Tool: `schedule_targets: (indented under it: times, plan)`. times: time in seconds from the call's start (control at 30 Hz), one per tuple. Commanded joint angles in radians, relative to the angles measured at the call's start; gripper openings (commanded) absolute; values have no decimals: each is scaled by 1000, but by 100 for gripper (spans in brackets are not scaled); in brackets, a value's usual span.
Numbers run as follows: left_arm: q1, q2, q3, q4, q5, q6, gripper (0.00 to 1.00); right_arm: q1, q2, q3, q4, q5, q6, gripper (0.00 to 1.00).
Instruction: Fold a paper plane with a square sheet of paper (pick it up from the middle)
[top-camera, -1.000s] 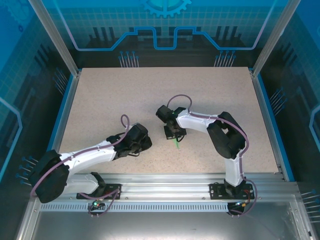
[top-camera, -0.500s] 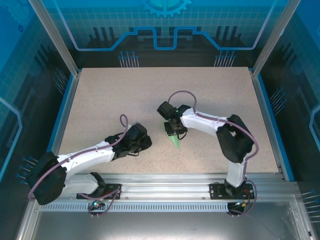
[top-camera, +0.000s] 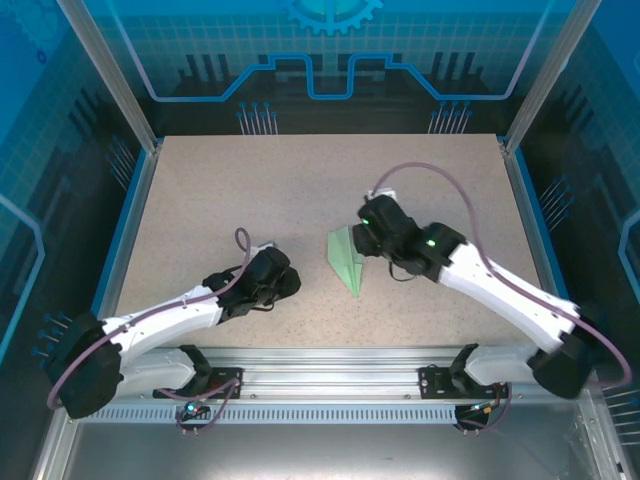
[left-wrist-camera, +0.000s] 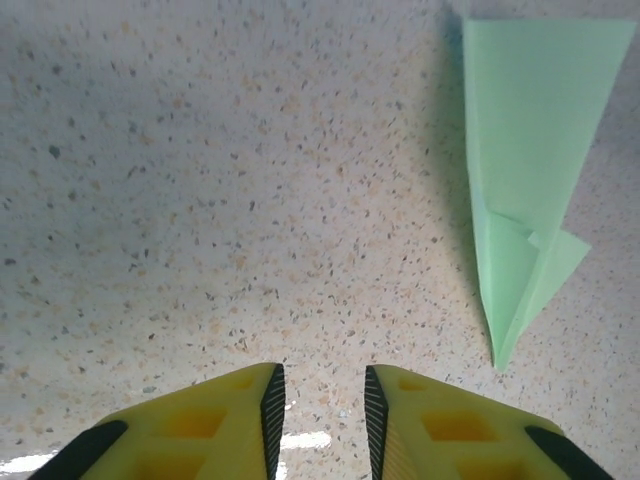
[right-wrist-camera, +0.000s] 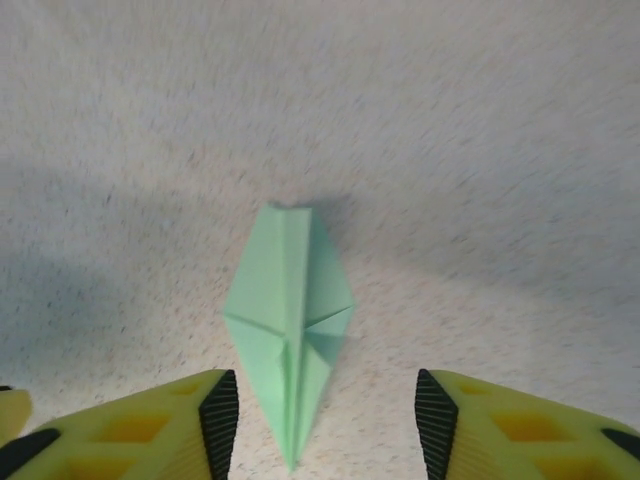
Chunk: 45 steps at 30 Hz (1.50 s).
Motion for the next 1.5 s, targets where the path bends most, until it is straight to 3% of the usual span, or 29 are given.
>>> schedule_targets:
  times: [0.0,0.1,0.2,0.27,0.33,0.47,0.6,0.7,0.97,1.2,1.3,1.47]
  plan:
    - [3,-66,-6,-33,-83,54,34,-5,-140,-98,58,232,-81,65]
    - [4,-126,-24,-40,-126,75,38,-84,-231,-184,96,259,-124,75]
    - [5,-178,-38,-58,-167,92,43,-225,-271,-237,77,146,-115,83]
    - [5,-207,-45,-70,-185,103,44,-343,-275,-265,81,-54,-130,84]
    - [7,-228,-53,-81,-201,106,46,-454,-254,-314,153,-414,-170,81]
    - [8,-238,-64,-87,-200,98,49,-440,-109,-350,272,-706,-89,72]
    - [9,-238,-75,-85,-190,73,49,-309,109,-310,312,-718,-53,68]
    - [9,-238,-80,-81,-174,68,49,-229,242,-233,283,-618,-41,67]
    - [11,-253,-84,-98,-167,65,50,-140,495,-72,200,-471,-44,67]
    - [10,-271,-89,-116,-173,64,50,-88,561,-5,157,-426,-47,63]
    - [12,-279,-89,-123,-173,63,50,-70,515,-22,155,-334,-28,63]
    - [12,-300,-103,-126,-176,54,50,-109,457,-49,159,-302,-10,66]
